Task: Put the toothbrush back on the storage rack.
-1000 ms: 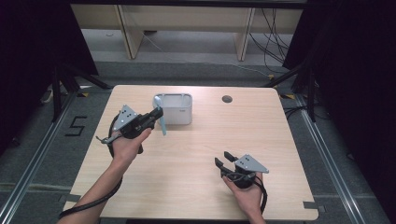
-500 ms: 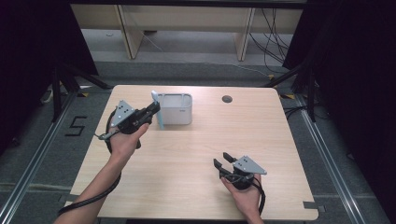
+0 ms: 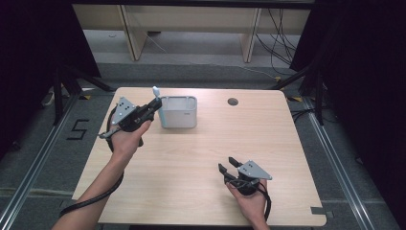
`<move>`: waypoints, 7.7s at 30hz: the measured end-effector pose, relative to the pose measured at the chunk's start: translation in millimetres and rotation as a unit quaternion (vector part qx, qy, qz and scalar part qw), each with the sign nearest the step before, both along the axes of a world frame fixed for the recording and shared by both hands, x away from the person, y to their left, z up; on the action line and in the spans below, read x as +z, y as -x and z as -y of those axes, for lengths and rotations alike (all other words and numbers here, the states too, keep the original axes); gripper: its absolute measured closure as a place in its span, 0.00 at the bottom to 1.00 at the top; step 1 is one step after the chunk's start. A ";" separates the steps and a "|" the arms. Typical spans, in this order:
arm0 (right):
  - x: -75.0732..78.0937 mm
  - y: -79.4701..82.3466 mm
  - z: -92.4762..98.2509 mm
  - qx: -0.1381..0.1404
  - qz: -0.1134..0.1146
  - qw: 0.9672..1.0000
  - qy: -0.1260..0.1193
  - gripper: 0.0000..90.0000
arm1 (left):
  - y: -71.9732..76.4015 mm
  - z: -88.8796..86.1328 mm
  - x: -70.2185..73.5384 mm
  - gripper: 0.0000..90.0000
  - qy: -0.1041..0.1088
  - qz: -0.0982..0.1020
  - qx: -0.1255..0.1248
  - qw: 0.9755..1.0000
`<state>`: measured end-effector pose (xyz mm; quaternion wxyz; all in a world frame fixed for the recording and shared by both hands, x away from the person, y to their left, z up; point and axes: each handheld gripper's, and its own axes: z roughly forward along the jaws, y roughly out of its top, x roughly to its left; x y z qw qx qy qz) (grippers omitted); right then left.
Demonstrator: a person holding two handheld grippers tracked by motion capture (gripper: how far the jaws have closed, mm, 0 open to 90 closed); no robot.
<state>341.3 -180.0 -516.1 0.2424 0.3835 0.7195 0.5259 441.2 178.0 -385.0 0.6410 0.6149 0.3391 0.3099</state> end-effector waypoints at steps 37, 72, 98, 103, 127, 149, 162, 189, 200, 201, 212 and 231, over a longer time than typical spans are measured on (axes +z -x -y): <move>0.6 -0.4 1.0 -0.002 0.000 1.000 0.007 0.56 | -29.2 -5.2 13.4 0.95 0.000 0.011 0.022 1.000; 0.0 -1.8 2.1 -0.004 0.009 1.000 0.004 0.56 | -59.0 -6.2 13.2 0.95 0.001 0.006 0.045 0.999; -0.4 -1.4 0.5 0.003 -0.003 1.000 -0.006 0.55 | -75.3 -7.3 7.2 0.95 -0.010 0.003 0.059 0.998; -0.3 -1.7 1.2 0.001 0.002 1.000 -0.003 0.55 | -77.3 -7.0 5.1 0.95 -0.014 0.002 0.061 0.998; -0.4 -1.7 0.9 0.002 -0.002 1.000 -0.007 0.55 | -83.9 -4.4 -10.5 0.95 -0.016 -0.015 0.064 0.998; -0.1 -2.0 1.5 0.002 0.002 1.000 -0.002 0.55 | -85.7 -1.1 -25.2 0.95 -0.024 -0.031 0.061 0.997; -0.3 -1.2 0.0 0.004 -0.011 1.000 -0.012 0.55 | -86.2 -1.7 -31.6 0.95 -0.021 -0.039 0.061 0.997; -0.1 -1.6 0.4 0.004 -0.010 1.000 -0.009 0.55 | -86.2 -1.2 -44.1 0.95 -0.025 -0.054 0.060 0.996; 0.2 -1.4 0.8 -0.002 -0.010 1.000 -0.002 0.55 | -85.9 -3.3 -53.2 0.95 -0.027 -0.068 0.066 0.995; -0.7 -2.4 0.0 0.003 -0.007 1.000 -0.009 0.55 | -85.8 -3.2 -53.8 0.95 -0.028 -0.069 0.066 0.995; -0.7 -2.5 0.1 0.002 -0.008 1.000 -0.010 0.54 | -85.8 -4.0 -61.2 0.94 -0.031 -0.085 0.068 0.994; 0.4 -2.0 0.7 0.003 -0.011 1.000 0.003 0.54 | -87.7 -4.5 -67.6 0.94 -0.037 -0.098 0.070 0.992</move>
